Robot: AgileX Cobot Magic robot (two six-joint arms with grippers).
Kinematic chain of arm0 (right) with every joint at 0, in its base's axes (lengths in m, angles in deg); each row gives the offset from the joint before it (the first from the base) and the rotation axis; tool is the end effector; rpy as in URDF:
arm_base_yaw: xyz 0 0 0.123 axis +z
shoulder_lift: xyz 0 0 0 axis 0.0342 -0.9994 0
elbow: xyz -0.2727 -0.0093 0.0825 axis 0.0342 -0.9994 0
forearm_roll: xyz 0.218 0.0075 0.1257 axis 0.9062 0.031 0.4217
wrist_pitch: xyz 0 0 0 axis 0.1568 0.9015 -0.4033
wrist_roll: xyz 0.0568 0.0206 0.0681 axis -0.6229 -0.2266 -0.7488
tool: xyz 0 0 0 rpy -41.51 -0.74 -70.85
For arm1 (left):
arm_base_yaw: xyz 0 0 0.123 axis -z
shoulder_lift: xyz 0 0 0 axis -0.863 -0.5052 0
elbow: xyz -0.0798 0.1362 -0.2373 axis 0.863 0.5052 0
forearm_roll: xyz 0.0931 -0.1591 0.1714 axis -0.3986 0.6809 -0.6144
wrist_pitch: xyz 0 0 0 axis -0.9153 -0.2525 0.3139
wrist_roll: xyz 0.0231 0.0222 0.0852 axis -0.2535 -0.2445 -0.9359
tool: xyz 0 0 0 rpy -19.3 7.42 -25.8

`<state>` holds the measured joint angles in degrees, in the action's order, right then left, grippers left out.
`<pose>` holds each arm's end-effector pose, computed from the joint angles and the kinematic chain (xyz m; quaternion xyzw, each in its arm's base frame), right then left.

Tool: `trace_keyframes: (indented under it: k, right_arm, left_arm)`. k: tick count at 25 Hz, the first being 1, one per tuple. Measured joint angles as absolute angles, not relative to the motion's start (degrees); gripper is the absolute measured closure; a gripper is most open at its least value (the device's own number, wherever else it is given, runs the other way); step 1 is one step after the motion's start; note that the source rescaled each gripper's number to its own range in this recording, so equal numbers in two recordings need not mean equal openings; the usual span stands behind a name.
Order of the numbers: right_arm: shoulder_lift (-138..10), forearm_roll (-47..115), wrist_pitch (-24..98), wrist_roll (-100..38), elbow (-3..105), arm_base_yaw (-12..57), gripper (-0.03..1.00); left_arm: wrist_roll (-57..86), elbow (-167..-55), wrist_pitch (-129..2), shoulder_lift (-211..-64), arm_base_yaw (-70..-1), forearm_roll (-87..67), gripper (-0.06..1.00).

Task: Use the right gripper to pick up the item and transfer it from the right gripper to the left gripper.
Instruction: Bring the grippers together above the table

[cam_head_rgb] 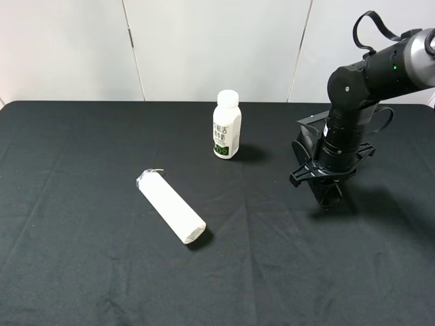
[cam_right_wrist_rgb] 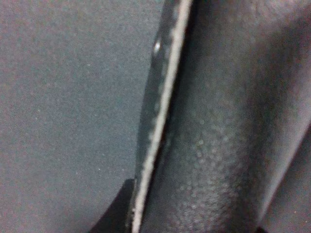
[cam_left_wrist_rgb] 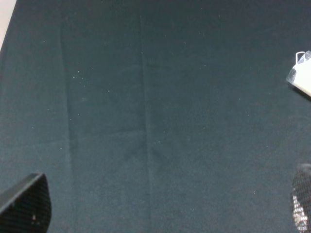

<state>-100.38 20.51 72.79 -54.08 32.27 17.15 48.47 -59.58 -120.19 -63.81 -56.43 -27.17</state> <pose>0.3147 0.1021 0.1302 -0.1972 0.9796 -0.0343 0.0193 -0.0050 0.0054 0.2758 0.0228 0.8526 0.0178 0.5218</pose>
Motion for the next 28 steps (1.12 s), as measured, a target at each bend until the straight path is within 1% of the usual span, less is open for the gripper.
trace_keyframes:
  k: [3,8,21,24,28]
  right_arm:
    - [-99.0,20.08,73.83,-54.02,32.27,17.15,0.96]
    - [-94.54,20.71,79.73,-52.92,32.27,17.15,0.96]
    - [-76.79,27.59,90.12,-47.1,32.27,17.15,0.96]
    - [-73.43,27.76,92.78,-46.56,32.27,18.46,0.96]
    - [-69.87,27.76,95.95,-45.35,32.27,22.82,0.96]
  left_arm:
    - [48.47,-59.58,-120.19,-63.81,-56.43,-27.17,-0.02]
    - [48.47,-59.58,-120.19,-63.81,-56.43,-27.17,-0.02]
    - [48.47,-59.58,-120.19,-63.81,-56.43,-27.17,-0.02]
    - [48.47,-59.58,-120.19,-63.81,-56.43,-27.17,-0.02]
    - [48.47,-59.58,-120.19,-63.81,-56.43,-27.17,-0.02]
